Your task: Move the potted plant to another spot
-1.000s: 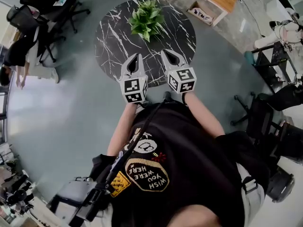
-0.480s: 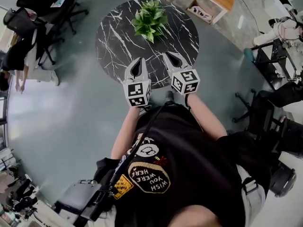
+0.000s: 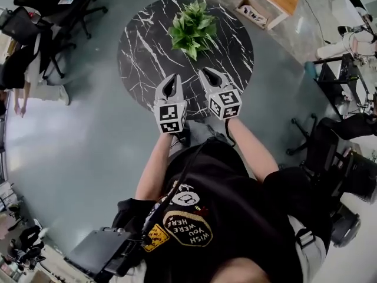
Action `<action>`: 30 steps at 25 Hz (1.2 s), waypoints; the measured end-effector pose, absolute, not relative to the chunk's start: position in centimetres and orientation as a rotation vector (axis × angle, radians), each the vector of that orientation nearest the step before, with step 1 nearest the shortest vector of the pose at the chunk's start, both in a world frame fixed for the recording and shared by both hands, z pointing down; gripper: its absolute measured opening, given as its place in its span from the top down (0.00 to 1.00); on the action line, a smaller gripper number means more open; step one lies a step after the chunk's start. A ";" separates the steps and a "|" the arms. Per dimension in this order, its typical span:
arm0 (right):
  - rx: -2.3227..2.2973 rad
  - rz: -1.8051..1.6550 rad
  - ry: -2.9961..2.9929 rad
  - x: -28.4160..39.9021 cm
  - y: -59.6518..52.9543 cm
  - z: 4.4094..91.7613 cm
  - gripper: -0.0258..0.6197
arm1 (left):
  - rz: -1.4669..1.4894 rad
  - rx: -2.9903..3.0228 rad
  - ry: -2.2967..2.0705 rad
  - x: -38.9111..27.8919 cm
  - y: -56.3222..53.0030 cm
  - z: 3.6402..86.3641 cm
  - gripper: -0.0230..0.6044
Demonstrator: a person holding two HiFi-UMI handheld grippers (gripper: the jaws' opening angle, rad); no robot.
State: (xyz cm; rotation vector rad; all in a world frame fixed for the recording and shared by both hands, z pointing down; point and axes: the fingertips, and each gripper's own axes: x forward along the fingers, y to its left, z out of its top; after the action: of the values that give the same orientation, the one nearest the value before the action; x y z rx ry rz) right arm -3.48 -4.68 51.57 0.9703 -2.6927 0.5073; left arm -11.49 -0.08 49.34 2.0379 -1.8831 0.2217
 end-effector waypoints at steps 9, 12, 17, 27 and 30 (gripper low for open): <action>0.721 0.551 -2.451 -5.5 -11.2 68.4 0.41 | 0.198 1.967 -1.921 -11.8 -4.5 51.9 0.96; 0.755 0.517 -2.412 -6.8 -14.1 72.5 0.22 | 0.135 1.965 -1.922 -12.2 -5.3 52.1 0.96; 0.853 0.378 -2.424 -10.0 -19.2 75.7 0.14 | 0.117 1.911 -1.891 -13.7 -4.8 53.8 0.96; 0.992 0.284 -2.424 -12.2 -23.6 77.0 0.24 | 0.214 1.874 -1.826 -14.3 -3.2 57.1 0.96; 0.998 0.269 -2.433 -12.1 -23.7 77.0 0.24 | 0.223 1.900 -1.814 -14.2 -3.8 57.2 0.96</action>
State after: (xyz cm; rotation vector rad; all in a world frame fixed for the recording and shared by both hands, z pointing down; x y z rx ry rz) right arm -12.11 -23.73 76.97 0.9983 -2.4333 0.2694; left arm -14.19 -3.76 57.19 1.8995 -1.8140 0.2225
